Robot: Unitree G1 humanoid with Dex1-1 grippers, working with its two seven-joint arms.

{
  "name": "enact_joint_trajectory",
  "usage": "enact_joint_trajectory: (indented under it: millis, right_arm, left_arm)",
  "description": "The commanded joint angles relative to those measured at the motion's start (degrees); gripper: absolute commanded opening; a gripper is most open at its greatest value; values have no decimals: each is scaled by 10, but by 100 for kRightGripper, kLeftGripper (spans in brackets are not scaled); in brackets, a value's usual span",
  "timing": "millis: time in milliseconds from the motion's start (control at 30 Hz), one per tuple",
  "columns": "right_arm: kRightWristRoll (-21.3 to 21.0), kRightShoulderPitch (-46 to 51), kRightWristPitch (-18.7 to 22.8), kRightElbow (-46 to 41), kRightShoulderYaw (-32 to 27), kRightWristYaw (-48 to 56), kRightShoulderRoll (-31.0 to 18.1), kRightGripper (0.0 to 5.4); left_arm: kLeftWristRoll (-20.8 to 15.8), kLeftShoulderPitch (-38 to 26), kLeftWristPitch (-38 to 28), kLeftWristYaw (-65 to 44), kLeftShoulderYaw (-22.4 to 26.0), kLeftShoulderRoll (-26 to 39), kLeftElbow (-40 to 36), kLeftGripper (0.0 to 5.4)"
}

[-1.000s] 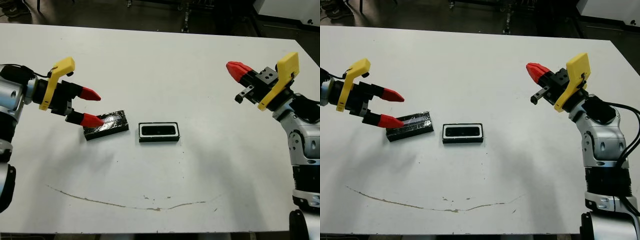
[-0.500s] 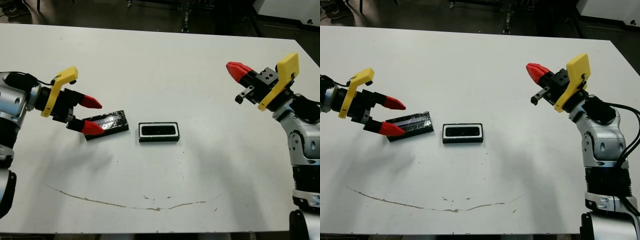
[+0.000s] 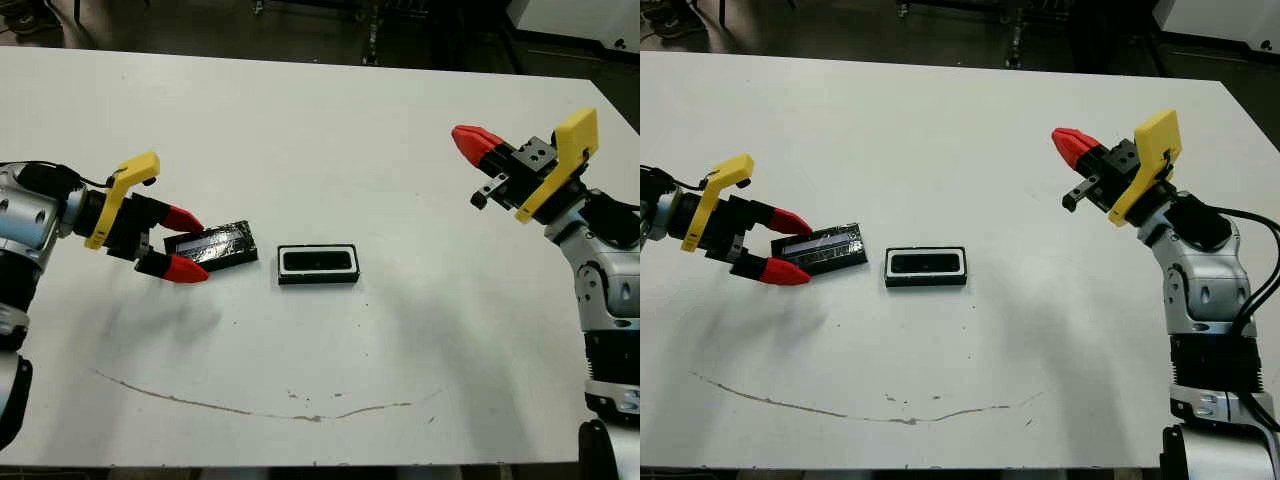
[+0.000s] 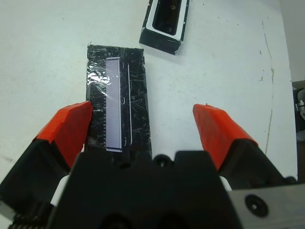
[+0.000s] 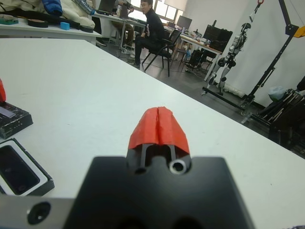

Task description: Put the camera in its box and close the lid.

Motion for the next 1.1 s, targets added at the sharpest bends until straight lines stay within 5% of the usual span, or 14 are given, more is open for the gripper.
enact_joint_trajectory:
  millis: [33,233,1100]
  right_arm:
    - [2,12,4,3,0,5,-9,1]
    - [2,11,1,6,-1,8,-8,1]
    - [3,6,13,6,0,14,-12,1]
  left_arm:
    - [11,20,0,19,-5,-6,2,540]
    - [14,30,-54,47,-4,-10,-4,540]
    - [12,39,-64,87,8,-23,11,540]
